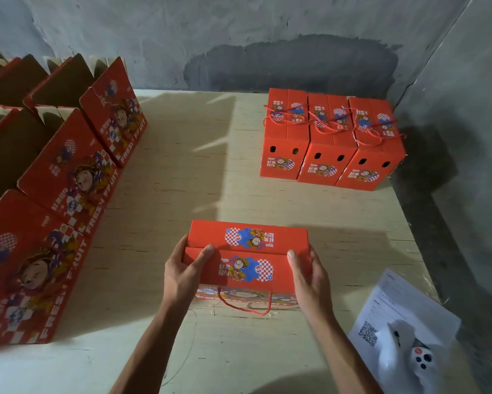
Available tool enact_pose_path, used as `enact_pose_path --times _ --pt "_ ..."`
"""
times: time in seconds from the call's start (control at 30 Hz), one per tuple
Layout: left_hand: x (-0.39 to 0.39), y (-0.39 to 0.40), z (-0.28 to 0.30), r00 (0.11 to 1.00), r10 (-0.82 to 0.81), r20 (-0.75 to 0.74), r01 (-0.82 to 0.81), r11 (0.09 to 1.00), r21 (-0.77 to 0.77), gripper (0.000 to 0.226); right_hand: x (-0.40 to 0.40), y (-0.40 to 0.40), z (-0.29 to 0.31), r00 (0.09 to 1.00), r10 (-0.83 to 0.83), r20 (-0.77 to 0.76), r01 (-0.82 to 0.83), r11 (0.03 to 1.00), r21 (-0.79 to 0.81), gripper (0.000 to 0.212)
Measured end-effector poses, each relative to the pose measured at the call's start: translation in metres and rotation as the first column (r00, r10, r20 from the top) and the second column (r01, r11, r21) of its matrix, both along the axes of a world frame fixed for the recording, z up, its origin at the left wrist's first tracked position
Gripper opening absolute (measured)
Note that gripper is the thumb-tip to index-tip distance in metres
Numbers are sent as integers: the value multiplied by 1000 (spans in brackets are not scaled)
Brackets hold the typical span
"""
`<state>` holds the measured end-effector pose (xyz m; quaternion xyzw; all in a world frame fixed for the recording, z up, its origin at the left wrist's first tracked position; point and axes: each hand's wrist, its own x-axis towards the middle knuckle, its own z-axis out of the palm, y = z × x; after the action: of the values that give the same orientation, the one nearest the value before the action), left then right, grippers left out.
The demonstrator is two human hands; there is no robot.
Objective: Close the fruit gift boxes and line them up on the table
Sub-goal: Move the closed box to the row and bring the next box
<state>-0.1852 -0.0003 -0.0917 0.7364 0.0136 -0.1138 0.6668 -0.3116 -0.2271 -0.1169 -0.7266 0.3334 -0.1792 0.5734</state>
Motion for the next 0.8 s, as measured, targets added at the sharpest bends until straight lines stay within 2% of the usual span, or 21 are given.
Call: enact_pose_path --times 0.1,0.4,0.57,0.8 --pt "-1 -2 1 999 32 -15 -32 999 5 32 2 0 -1 999 -35 -1 35 999 -4 32" --pt "1 -2 1 997 59 -49 -62 997 -53 35 3 2 3 998 -64 4 64 997 35 29" --pt "-4 1 1 999 54 -4 -54 997 -45 26 4 4 5 993 -112 -48 107 989 -103 29" --pt "6 -3 -4 988 110 -108 -117 991 -62 34 7 3 5 989 -117 -87 102 982 -158 32"
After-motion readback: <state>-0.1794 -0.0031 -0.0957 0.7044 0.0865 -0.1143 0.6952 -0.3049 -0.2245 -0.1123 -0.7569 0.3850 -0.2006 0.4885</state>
